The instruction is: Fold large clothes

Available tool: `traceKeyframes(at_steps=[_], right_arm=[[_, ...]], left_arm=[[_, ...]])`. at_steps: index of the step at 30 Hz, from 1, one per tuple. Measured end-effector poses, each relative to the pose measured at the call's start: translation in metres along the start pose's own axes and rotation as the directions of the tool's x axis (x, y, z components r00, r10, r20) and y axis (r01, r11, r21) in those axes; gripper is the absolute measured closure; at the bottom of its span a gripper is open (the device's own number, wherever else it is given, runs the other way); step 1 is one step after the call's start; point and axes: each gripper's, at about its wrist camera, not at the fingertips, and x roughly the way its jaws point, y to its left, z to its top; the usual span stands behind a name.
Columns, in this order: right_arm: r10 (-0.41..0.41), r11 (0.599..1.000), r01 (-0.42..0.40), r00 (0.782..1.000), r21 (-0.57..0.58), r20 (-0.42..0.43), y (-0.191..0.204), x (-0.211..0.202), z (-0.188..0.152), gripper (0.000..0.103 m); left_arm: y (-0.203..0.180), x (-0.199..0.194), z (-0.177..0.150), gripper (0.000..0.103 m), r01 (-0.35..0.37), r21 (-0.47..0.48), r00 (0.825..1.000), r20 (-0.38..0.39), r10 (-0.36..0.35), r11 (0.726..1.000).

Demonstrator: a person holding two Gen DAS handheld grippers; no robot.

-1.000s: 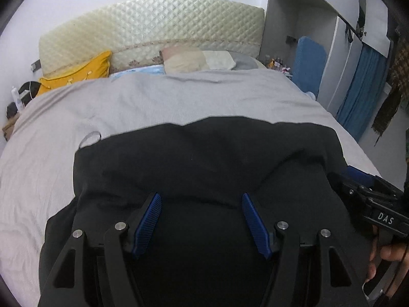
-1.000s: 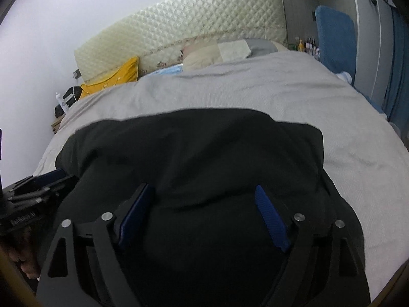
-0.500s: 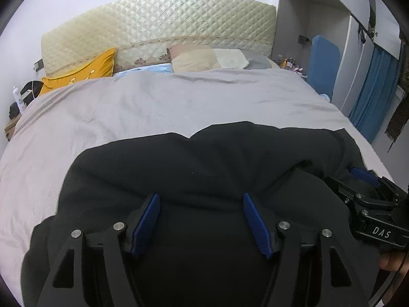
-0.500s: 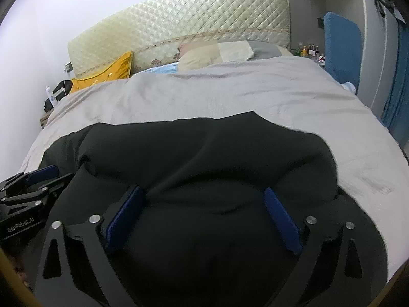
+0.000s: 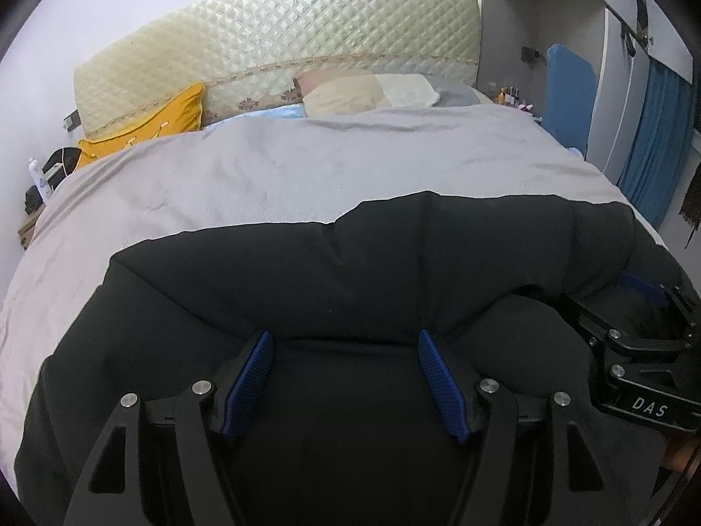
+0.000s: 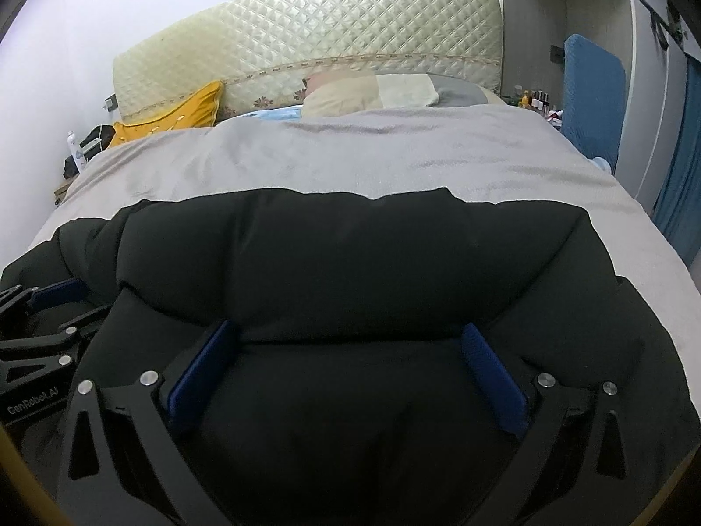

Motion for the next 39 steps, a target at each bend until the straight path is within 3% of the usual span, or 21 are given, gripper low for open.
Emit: traceKeyframes(at_steps=[8, 13, 22, 29, 39], right_arm=[[0.085, 0.996, -0.085, 0.996, 0.014, 0.019, -0.014, -0.030, -0.002, 0.001], [0.106, 0.994, -0.107, 0.994, 0.027, 0.016, -0.033, -0.048, -0.003, 0.001], [0.022, 0.999, -0.022, 1.000, 0.042, 0.010, -0.060, -0.065, -0.015, 0.001], [0.015, 0.999, -0.014, 1.000, 0.043, -0.026, -0.064, -0.039, -0.024, 0.000], [0.007, 0.998, -0.004, 0.999, 0.069, -0.045, -0.066, -0.042, -0.025, 0.000]], left_arm=[[0.007, -0.031, -0.009, 0.035, 0.001, 0.008, 0.999, 0.035, -0.001, 1.000], [0.032, -0.057, -0.013, 0.035, 0.000, -0.041, 0.999, 0.054, 0.002, 0.999], [0.071, -0.057, -0.027, 0.034, -0.127, -0.058, 0.990, 0.052, 0.130, 0.990], [0.070, -0.042, -0.034, 0.034, -0.126, -0.054, 0.991, 0.029, 0.128, 0.990], [0.071, -0.044, -0.033, 0.030, -0.139, -0.146, 0.990, 0.018, 0.143, 0.980]])
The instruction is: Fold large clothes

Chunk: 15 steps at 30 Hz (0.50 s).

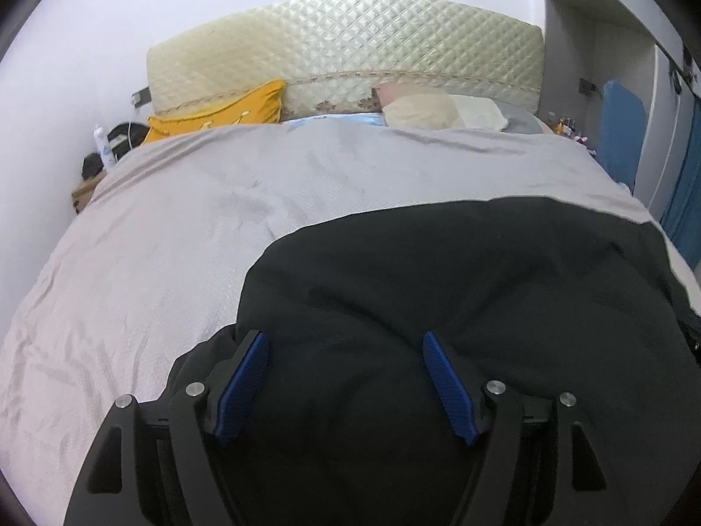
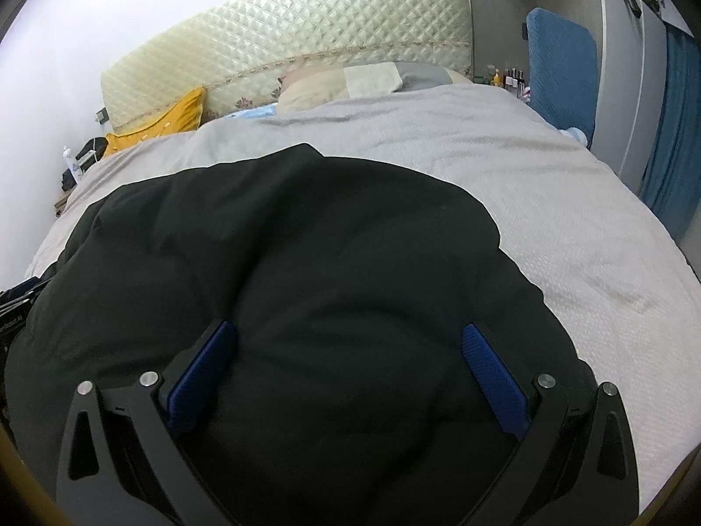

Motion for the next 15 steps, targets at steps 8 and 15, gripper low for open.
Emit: traceKeyframes(at_steps=[8, 15], right_arm=[[0.010, 1.000, -0.008, 0.994, -0.019, 0.113, 0.016, -0.071, 0.025, 0.000], [0.034, 0.999, -0.031, 0.965, -0.014, 0.260, 0.033, -0.164, 0.038, 0.000]], left_arm=[[-0.015, -0.077, 0.021, 0.024, 0.016, 0.014, 0.997, 0.081, -0.017, 1.000], [-0.037, -0.183, 0.031, 0.015, 0.040, 0.050, 0.973, 0.224, -0.050, 0.998]])
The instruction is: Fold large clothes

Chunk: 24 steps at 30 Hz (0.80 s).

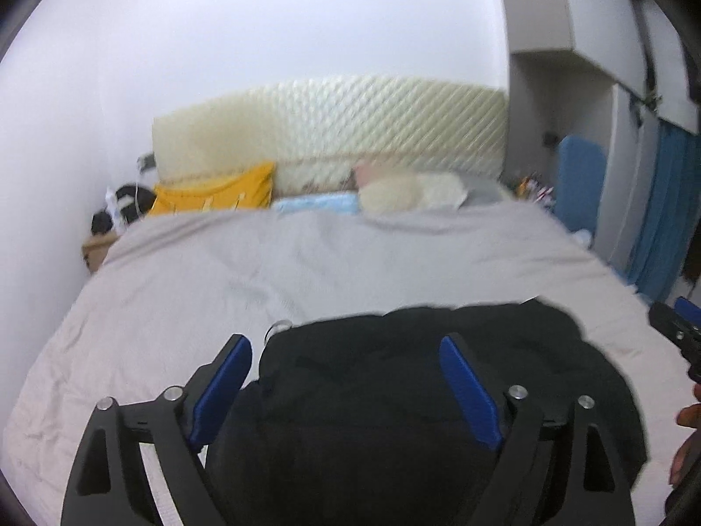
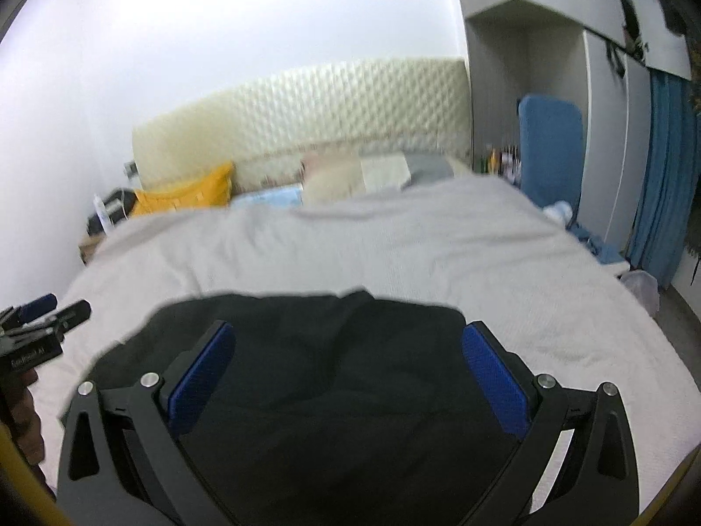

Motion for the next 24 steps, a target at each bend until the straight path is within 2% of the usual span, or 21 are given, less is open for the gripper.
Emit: traceKeyframes(at_steps=[6, 10, 15, 19, 24], right_arm=[[-0.004, 1.000, 0.006, 0.994, -0.020, 0.111, 0.020, -0.075, 0.020, 0.000], [0.014, 0.998, -0.004, 0.985, -0.057, 0.171, 0.036, -0.118, 0.024, 0.000], [0.062, 0.995, -0.043, 0.969, -0.085, 0.239, 0.053, -0.165, 0.020, 0.000], [0.089, 0.993, -0.064, 0.960, -0.102, 0.266, 0.065, -0.192, 0.012, 0.000], [0.096, 0.991, -0.065, 0.951, -0.113, 0.295, 0.079, -0.217, 0.001, 0.000]], left_arm=[[-0.011, -0.082, 0.005, 0.012, 0.059, 0.005, 0.993, 0.101, -0.059, 0.998], [-0.015, -0.125, 0.004, 0.006, 0.060, 0.014, 0.987, 0.149, -0.061, 0.998], [-0.011, -0.166, -0.007, 0.006, 0.102, 0.005, 0.981, 0.168, -0.102, 0.995], [-0.007, -0.194, -0.015, 0.006, 0.087, 0.004, 0.977, 0.194, -0.086, 0.996], [-0.001, -0.224, -0.019, 0.006, 0.114, 0.011, 0.968, 0.224, -0.113, 0.993]])
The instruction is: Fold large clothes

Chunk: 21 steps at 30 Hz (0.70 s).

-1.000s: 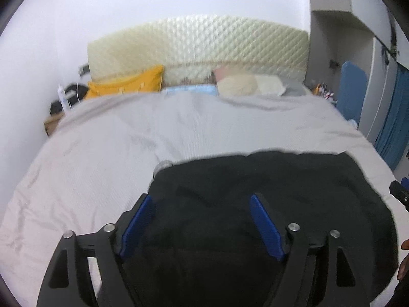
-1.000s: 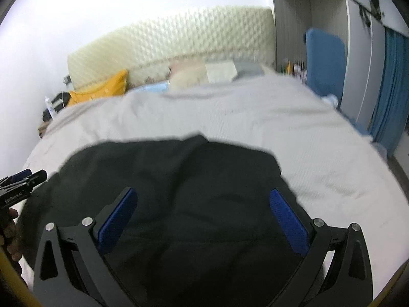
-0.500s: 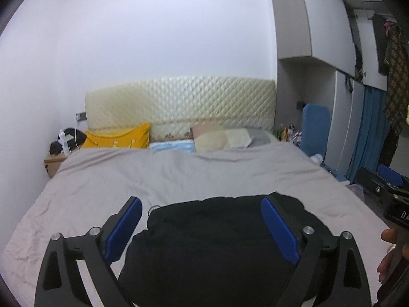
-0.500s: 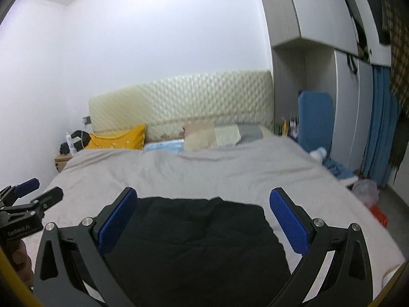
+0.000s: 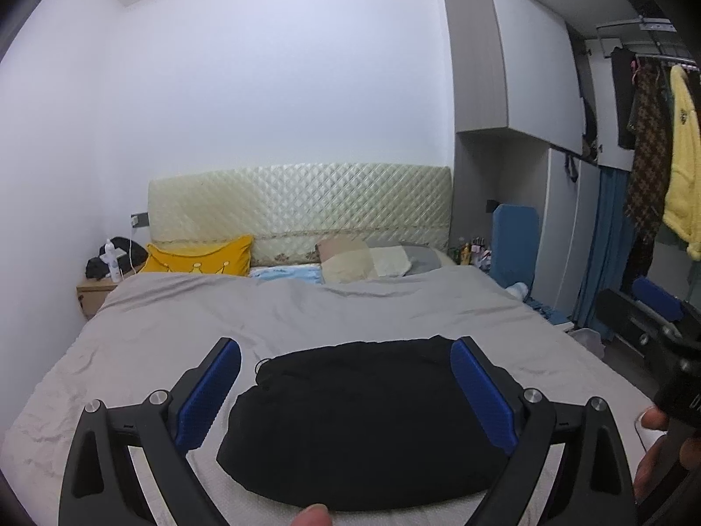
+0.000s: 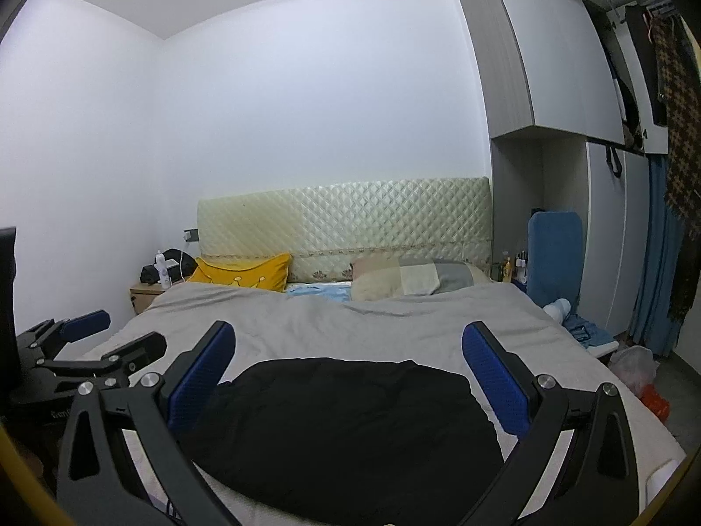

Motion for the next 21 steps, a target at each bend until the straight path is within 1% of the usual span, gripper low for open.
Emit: traceKeyframes(at_steps=[2, 6, 8, 11, 13, 19, 21], right_arm=[[0.006, 1.000, -0.006, 1.000, -0.009, 0.009, 0.005, -0.008, 0.000, 0.000], [0.011, 1.000, -0.011, 1.000, -0.002, 0.027, 0.013, -0.024, -0.005, 0.000], [0.017, 1.000, -0.017, 1.000, 0.004, 0.018, 0.014, -0.029, -0.010, 0.000], [0.012, 1.000, -0.012, 1.000, 0.018, -0.010, 0.015, -0.033, -0.024, 0.000], [0.020, 0.999, -0.019, 0.999, 0.034, -0.032, 0.015, -0.033, -0.032, 0.000], [0.016, 0.999, -0.013, 0.997, 0.035, -0.080, 0.020, -0.031, -0.057, 0.000], [0.010, 0.999, -0.006, 0.995, 0.039, -0.096, 0.022, -0.031, -0.066, 0.000]], left_arm=[[0.002, -0.011, -0.001, 0.005, 0.007, -0.007, 1.000, 0.008, -0.007, 1.000], [0.003, -0.025, -0.012, 0.005, 0.028, -0.008, 1.000, -0.012, -0.028, 1.000], [0.005, -0.028, -0.018, 0.005, 0.031, 0.012, 0.999, -0.027, -0.031, 0.999], [0.012, -0.030, -0.026, 0.005, 0.016, -0.012, 0.999, -0.046, -0.017, 1.000], [0.016, -0.028, -0.032, 0.005, 0.023, -0.034, 0.998, -0.063, -0.025, 0.999], [0.013, -0.011, -0.051, 0.005, 0.016, -0.023, 0.993, -0.114, -0.018, 1.000], [0.010, -0.003, -0.057, 0.005, 0.025, -0.027, 0.991, -0.134, -0.028, 0.999]])
